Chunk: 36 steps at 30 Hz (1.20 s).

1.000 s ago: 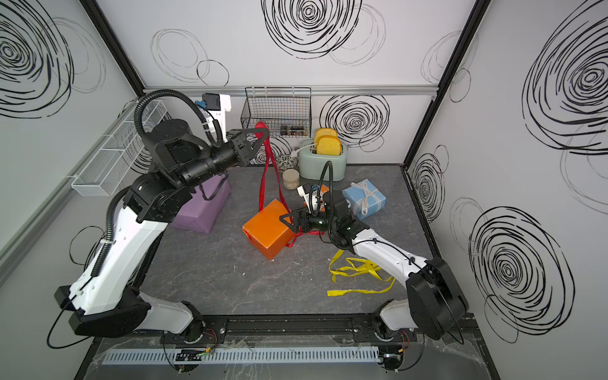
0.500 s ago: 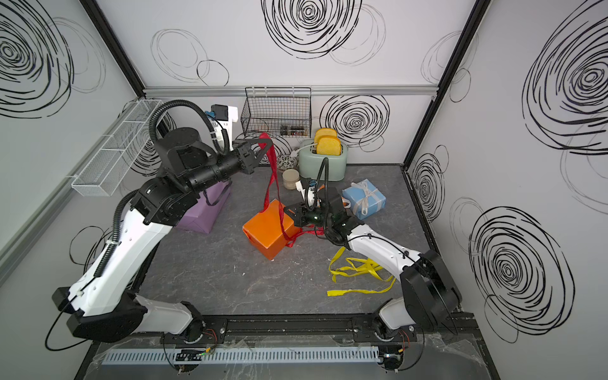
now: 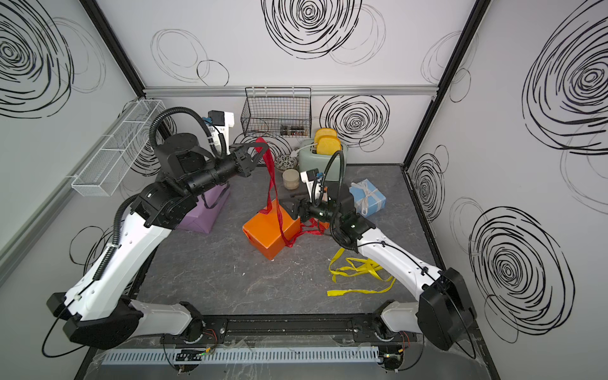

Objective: Untie the ribbon bows on the gift boxes
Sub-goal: Pull the ribbon from the gift box.

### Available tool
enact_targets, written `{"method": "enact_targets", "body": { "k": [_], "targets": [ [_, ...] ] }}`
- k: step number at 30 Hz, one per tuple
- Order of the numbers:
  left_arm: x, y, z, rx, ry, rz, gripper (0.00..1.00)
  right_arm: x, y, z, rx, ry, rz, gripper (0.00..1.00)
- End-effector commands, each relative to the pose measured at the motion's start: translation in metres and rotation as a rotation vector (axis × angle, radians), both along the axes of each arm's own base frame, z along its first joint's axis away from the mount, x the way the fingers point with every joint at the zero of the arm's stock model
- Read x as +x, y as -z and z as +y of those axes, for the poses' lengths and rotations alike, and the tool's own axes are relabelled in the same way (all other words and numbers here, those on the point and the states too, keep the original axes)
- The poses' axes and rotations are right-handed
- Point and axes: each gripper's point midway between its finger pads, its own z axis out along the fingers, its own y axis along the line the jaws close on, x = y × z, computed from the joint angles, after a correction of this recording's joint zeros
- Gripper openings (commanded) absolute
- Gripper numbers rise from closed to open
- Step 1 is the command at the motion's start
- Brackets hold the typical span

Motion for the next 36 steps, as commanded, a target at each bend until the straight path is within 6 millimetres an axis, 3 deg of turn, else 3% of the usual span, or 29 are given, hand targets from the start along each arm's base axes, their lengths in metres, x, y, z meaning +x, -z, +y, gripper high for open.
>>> {"method": "enact_targets", "body": {
  "k": [1, 5, 8, 10, 14, 17, 26, 29, 33, 36],
  "targets": [
    [-0.009, -0.028, 0.006, -0.058, 0.009, -0.067, 0.0, -0.009, 0.032, 0.001, -0.033, -0.025, -0.018, 0.79],
    [-0.01, -0.031, 0.006, -0.068, 0.013, -0.069, 0.0, -0.007, 0.062, 0.019, -0.115, -0.008, -0.033, 0.81],
    [-0.011, -0.034, 0.005, -0.078, 0.016, -0.075, 0.0, 0.005, 0.072, 0.033, -0.172, 0.044, -0.033, 0.73],
    [-0.012, -0.035, 0.007, -0.081, 0.012, -0.078, 0.0, 0.015, 0.079, 0.04, -0.197, 0.061, -0.019, 0.58],
    [-0.012, -0.033, 0.008, -0.078, 0.005, -0.076, 0.0, 0.03, 0.086, 0.049, -0.232, 0.072, 0.052, 0.05],
    [-0.012, -0.03, 0.01, -0.073, -0.005, -0.078, 0.0, 0.028, 0.062, 0.051, -0.179, 0.063, 0.033, 0.0],
    [-0.01, -0.022, 0.011, -0.069, -0.014, -0.071, 0.0, 0.013, -0.079, 0.032, 0.119, 0.058, -0.119, 0.0],
    [-0.009, -0.019, 0.011, -0.073, -0.015, -0.068, 0.0, 0.011, -0.107, 0.033, 0.15, 0.045, -0.137, 0.0],
    [-0.008, -0.017, 0.011, -0.074, -0.017, -0.063, 0.0, 0.016, -0.12, 0.039, 0.16, 0.034, -0.12, 0.0],
    [-0.009, -0.016, 0.012, -0.074, -0.021, -0.065, 0.0, 0.014, -0.144, 0.042, 0.181, 0.013, -0.138, 0.0]
  ]
}}
